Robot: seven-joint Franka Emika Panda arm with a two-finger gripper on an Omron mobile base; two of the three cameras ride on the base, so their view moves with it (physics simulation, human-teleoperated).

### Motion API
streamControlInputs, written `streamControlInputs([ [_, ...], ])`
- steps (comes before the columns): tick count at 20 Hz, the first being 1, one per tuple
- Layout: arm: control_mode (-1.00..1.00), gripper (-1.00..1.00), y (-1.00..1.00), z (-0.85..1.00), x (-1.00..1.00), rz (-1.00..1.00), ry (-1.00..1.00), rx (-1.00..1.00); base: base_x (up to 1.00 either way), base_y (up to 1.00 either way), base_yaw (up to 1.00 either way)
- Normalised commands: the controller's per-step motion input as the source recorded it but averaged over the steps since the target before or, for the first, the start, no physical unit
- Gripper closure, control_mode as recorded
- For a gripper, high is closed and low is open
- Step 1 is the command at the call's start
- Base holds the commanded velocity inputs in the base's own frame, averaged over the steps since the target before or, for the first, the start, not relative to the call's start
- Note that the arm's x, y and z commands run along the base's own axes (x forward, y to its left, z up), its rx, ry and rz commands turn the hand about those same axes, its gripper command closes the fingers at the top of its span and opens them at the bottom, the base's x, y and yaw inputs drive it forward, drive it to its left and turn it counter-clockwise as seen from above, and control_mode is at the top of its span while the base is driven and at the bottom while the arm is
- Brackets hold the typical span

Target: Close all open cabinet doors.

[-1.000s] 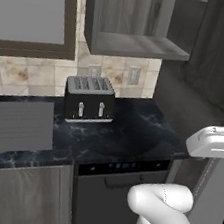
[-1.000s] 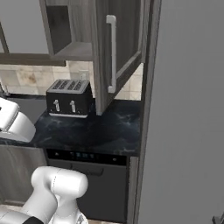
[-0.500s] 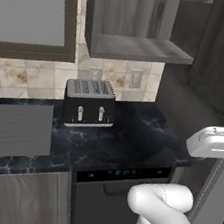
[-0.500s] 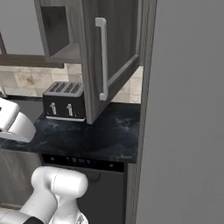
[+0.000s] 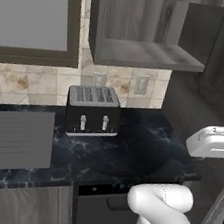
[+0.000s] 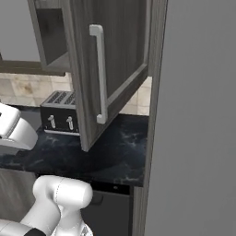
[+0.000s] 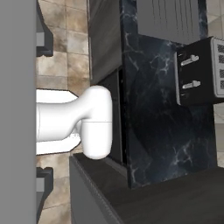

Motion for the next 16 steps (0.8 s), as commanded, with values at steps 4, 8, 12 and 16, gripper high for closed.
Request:
streamControlInputs([
  [4,1.00,-1.00,0.00,0.00,0.00,0.00,0.00,0.00,0.45,-0.18,0.02],
  [8,1.00,-1.00,0.00,0.00,0.00,0.00,0.00,0.00,0.41,-0.18,0.02],
  [12,1.00,-1.00,0.00,0.00,0.00,0.00,0.00,0.00,0.25,-0.13,0.01],
  [16,1.00,-1.00,0.00,0.00,0.00,0.00,0.00,0.00,0.19,-0.04,0.00],
])
